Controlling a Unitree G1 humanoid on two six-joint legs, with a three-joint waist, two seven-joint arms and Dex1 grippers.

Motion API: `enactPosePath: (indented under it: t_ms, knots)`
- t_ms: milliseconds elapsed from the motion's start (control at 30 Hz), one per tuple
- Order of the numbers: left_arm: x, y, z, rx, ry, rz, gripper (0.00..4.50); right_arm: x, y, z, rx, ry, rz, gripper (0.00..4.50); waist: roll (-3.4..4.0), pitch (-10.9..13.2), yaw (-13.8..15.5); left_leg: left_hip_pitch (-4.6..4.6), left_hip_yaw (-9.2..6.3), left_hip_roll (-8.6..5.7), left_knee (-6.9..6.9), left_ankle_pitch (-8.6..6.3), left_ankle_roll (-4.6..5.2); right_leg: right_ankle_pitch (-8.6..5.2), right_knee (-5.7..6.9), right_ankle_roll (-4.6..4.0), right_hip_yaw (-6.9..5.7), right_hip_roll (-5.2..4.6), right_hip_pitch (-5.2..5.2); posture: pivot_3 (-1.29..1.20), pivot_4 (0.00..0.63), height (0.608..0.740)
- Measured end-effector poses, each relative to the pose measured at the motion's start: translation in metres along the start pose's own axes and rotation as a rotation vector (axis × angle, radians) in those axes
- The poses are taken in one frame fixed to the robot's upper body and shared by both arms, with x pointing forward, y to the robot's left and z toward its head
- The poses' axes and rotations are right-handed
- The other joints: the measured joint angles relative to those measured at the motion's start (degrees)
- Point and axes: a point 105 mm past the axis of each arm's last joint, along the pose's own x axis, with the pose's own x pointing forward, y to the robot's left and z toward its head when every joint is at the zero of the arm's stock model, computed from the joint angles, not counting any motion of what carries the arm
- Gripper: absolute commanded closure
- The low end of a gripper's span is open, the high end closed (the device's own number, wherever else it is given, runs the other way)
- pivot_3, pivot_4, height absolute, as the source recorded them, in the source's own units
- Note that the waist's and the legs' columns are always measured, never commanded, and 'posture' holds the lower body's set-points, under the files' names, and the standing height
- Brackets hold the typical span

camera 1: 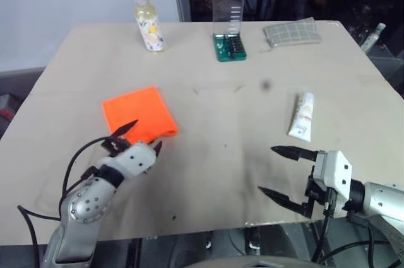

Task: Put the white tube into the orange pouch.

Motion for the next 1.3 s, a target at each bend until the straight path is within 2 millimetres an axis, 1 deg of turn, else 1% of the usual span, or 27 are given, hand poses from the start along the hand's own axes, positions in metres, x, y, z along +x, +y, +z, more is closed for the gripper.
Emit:
enactPosePath:
  t_ms: [133,333,367,400,467,500,533,600,767,833,933,1033,1100,1167,1300]
  knots:
    - [0.003,0.009,-0.003,0.051,0.032,0.075,0.0,0.0,-0.001,0.001,-0.007,-0.002,-0.003,0.04,-0.02,-0.01,-0.01,0.0,0.0,0.0,0.01,0.0,0.0,0.0,0.01,0.0,0.01,0.03,0.0,0.0,0.15,0.74]
    - [-0.001,0.006,-0.013,0.046,0.069,0.092,0.0,0.0,-0.001,0.001,-0.007,-0.001,-0.003,0.04,-0.02,-0.01,-0.03,-0.01,0.0,0.01,0.01,0.0,0.01,0.0,0.01,0.0,0.02,0.02,-0.01,0.0,0.15,0.74]
    - [-0.001,0.005,-0.014,0.046,0.07,0.094,0.56,0.0,-0.001,0.001,-0.007,-0.001,-0.002,0.0,-0.02,-0.01,-0.02,0.0,0.0,0.01,0.01,0.0,0.01,0.0,0.01,0.0,0.02,0.01,0.0,0.0,0.15,0.74]
    - [-0.001,0.005,-0.015,0.045,0.072,0.094,0.73,0.0,-0.001,0.001,-0.008,-0.001,-0.002,0.0,-0.02,-0.01,0.0,0.0,0.0,0.01,0.01,0.0,0.0,0.0,0.01,0.0,0.01,0.0,0.0,0.0,0.15,0.74]
    - [-0.001,0.003,-0.024,0.043,0.096,0.087,1.75,0.0,-0.001,0.001,-0.008,-0.001,-0.002,0.0,-0.03,-0.02,0.0,0.01,0.0,0.01,0.02,0.0,0.0,0.0,0.01,0.0,0.0,-0.02,0.0,0.0,0.15,0.74]
    - [-0.001,0.002,-0.027,0.044,0.105,0.084,2.11,0.0,-0.001,0.001,-0.008,0.0,-0.001,0.0,-0.03,-0.02,-0.01,0.0,0.0,0.01,0.02,0.0,0.0,0.0,0.02,0.0,0.0,-0.02,0.0,0.0,0.15,0.74]
    - [-0.001,0.001,-0.031,0.049,0.118,0.077,2.11,0.0,-0.001,0.001,-0.009,0.0,-0.001,0.0,-0.03,-0.02,-0.02,0.01,0.0,0.01,0.02,0.0,0.0,0.0,0.02,0.0,0.01,-0.02,0.0,0.0,0.15,0.74]
    - [0.0,-0.001,-0.034,0.065,0.119,0.064,2.11,0.0,-0.001,0.001,-0.011,0.0,-0.001,0.0,-0.03,-0.02,0.01,0.0,0.0,0.01,0.02,0.0,0.0,0.0,0.01,0.0,0.0,-0.03,0.0,0.0,0.15,0.74]
    - [0.009,0.003,-0.033,0.076,0.098,0.087,2.11,0.0,-0.002,0.002,-0.014,-0.002,-0.002,0.0,-0.04,-0.03,0.02,-0.02,0.0,0.0,0.02,0.0,0.0,0.0,0.01,0.0,-0.01,-0.05,-0.01,0.0,0.15,0.74]
    - [0.012,0.003,-0.028,0.076,0.069,0.089,2.11,0.0,-0.002,0.001,-0.012,0.0,-0.003,0.0,-0.04,-0.03,0.03,-0.02,0.0,0.0,0.02,0.0,0.0,0.0,0.01,0.0,-0.01,-0.05,-0.01,0.0,0.15,0.74]
    - [0.017,-0.002,-0.017,0.04,0.009,0.069,2.11,0.0,-0.002,0.001,-0.009,0.001,-0.005,0.0,-0.05,-0.03,-0.01,-0.01,0.0,0.0,0.02,0.0,0.0,0.0,0.01,-0.01,0.01,-0.06,0.0,0.0,0.15,0.74]
    - [0.022,-0.006,-0.004,0.003,-0.082,0.015,2.11,0.0,-0.002,0.001,-0.009,0.002,-0.007,0.0,-0.04,-0.03,0.03,-0.01,-0.01,0.01,0.02,0.0,0.0,0.0,0.02,-0.01,-0.02,-0.06,-0.01,0.0,0.15,0.74]
    - [0.024,-0.004,-0.001,-0.001,-0.094,0.018,2.11,0.0,-0.002,0.001,-0.008,0.002,-0.008,0.0,-0.04,-0.03,0.0,-0.01,0.0,0.01,0.02,0.0,0.0,0.0,0.02,0.0,-0.01,-0.06,0.0,0.0,0.15,0.74]
    - [0.028,-0.001,-0.002,0.021,-0.085,0.033,2.11,0.0,-0.002,0.001,-0.009,0.003,-0.011,0.0,-0.04,-0.03,0.0,-0.01,0.01,0.0,0.02,0.01,0.01,0.0,0.02,0.0,-0.01,-0.03,0.0,0.0,0.15,0.74]
    - [0.028,0.001,-0.009,0.07,-0.036,0.045,2.11,0.0,-0.003,0.0,-0.011,0.005,-0.019,0.0,-0.05,-0.03,-0.03,-0.01,0.01,0.0,0.02,0.01,0.02,0.01,0.03,0.0,0.0,0.24,0.0,0.0,0.15,0.74]
